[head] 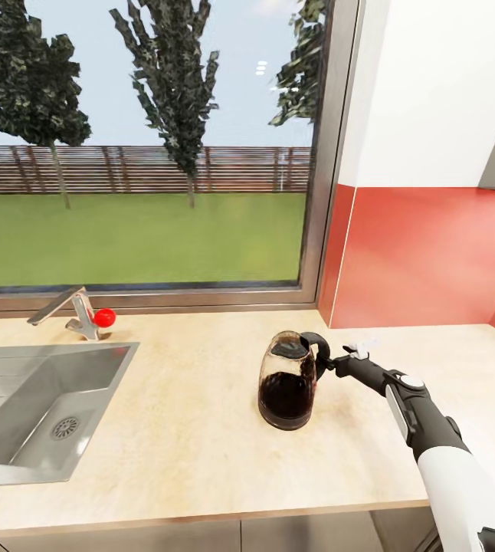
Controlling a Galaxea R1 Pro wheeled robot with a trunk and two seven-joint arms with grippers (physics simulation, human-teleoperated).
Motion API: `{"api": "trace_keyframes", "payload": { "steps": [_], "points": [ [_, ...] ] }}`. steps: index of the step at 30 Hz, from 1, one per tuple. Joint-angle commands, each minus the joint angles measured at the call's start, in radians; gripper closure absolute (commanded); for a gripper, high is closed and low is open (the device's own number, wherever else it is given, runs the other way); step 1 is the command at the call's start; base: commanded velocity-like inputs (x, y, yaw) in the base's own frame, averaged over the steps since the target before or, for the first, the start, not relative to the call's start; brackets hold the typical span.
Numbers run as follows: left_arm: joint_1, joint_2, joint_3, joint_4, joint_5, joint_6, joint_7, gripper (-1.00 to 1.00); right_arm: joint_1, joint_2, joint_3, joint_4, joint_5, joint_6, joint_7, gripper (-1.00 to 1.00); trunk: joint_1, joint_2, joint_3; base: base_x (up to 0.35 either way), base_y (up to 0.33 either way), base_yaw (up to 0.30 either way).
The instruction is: Set up a coffee station on the kitchen countertop: keep the coffee maker on the countertop, move the bottle of coffee from the kitchen shelf to the counter next to the coffee maker, place a paper coffee filter on top of the coffee maker, put the saucer next to the coffee maker with the coffee cup on the saucer, and place the electric kettle next to the coffee maker.
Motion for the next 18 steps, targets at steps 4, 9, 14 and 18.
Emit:
{"api": "trace_keyframes", "payload": {
  "steps": [4, 9, 14, 18],
  "points": [
    [-0.001, 0.000, 0.009, 0.000, -0.008, -0.003, -0.005, -1.00, -0.001, 0.001, -0.005, -0.002, 0.007, 0.005, 0.007, -1.00, 0.001, -0.002, -0.002, 0.000, 0.000, 0.000],
    [-0.001, 0.000, 0.009, 0.000, -0.008, -0.003, -0.005, -1.00, -0.001, 0.001, -0.005, -0.002, 0.007, 0.005, 0.007, -1.00, 0.001, -0.002, -0.002, 0.050, 0.028, 0.000],
    [-0.001, 0.000, 0.009, 0.000, -0.008, -0.004, -0.005, -1.00, -0.001, 0.001, -0.005, -0.002, 0.007, 0.006, 0.007, -1.00, 0.001, -0.002, -0.002, 0.019, 0.007, 0.000],
    [-0.001, 0.000, 0.009, 0.000, -0.008, -0.004, -0.005, -1.00, -0.001, 0.001, -0.005, -0.002, 0.007, 0.005, 0.007, -1.00, 0.001, -0.002, -0.002, 0.003, 0.001, 0.000]
  ]
}}
